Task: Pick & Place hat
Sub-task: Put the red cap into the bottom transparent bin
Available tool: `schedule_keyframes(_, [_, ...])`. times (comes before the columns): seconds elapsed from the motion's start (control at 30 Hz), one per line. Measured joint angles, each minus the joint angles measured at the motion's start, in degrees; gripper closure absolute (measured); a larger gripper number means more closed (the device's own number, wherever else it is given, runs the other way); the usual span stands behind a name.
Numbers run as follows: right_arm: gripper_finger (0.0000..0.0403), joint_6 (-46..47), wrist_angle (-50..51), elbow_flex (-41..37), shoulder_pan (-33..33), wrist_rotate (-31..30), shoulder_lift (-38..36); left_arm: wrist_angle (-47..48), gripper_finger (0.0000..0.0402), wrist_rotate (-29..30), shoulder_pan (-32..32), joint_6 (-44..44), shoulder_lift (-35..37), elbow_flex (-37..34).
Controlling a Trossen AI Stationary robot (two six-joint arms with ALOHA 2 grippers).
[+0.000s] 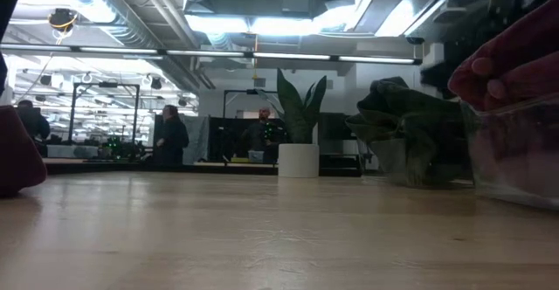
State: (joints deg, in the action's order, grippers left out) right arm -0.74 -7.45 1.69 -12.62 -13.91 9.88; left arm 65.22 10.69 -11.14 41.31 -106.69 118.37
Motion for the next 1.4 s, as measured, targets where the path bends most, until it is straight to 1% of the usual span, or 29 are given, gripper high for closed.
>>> schedule_keyframes(0.1, [0.0139,1.87,8.42,-0.04,0.0,0.82,-3.1,1.56,0.0263,-0.45,-0.02,-0.01,0.0,0.0])
schedule_keyframes(0.2, [0.0139,1.69,8.25,-0.02,-0.02,4.45,-5.01,3.95,0.0263,-0.38,0.0,-0.01,0.0,0.0])
schedule_keyframes(0.3, [0.0139,1.88,8.13,0.0,-0.12,4.82,-5.53,6.24,0.0263,-0.6,0.0,0.05,0.0,0.0])
schedule_keyframes(0.53, [0.0139,0.64,8.25,-0.04,-0.13,4.96,-5.54,6.57,0.0263,-0.75,-0.02,-1.24,0.0,0.0])
schedule_keyframes(0.67, [0.0139,0.49,8.23,-0.04,-0.13,4.94,-5.54,6.57,0.0263,-1.07,0.0,-5.6,0.0,0.0])
schedule_keyframes(0.87, [0.0139,0.49,8.23,-0.04,-0.13,4.94,-5.54,6.7,0.0263,-6.99,-0.25,-13.13,0.0,0.0])
schedule_keyframes(0.97, [0.0139,0.47,8.23,-0.04,-0.13,4.94,-5.54,8.14,0.0263,-8.05,-1.04,-17.78,0.0,0.0])
schedule_keyframes(1.2, [0.0139,0.47,8.24,-0.04,-0.13,4.94,-5.54,15.19,0.0263,-9.17,-4.48,-26.93,1.08,0.0])
schedule_keyframes(1.4, [0.0139,0.47,8.23,-0.04,-0.13,4.94,-5.54,23.73,0.0263,-9.2,-8.91,-38.21,4.27,0.0])
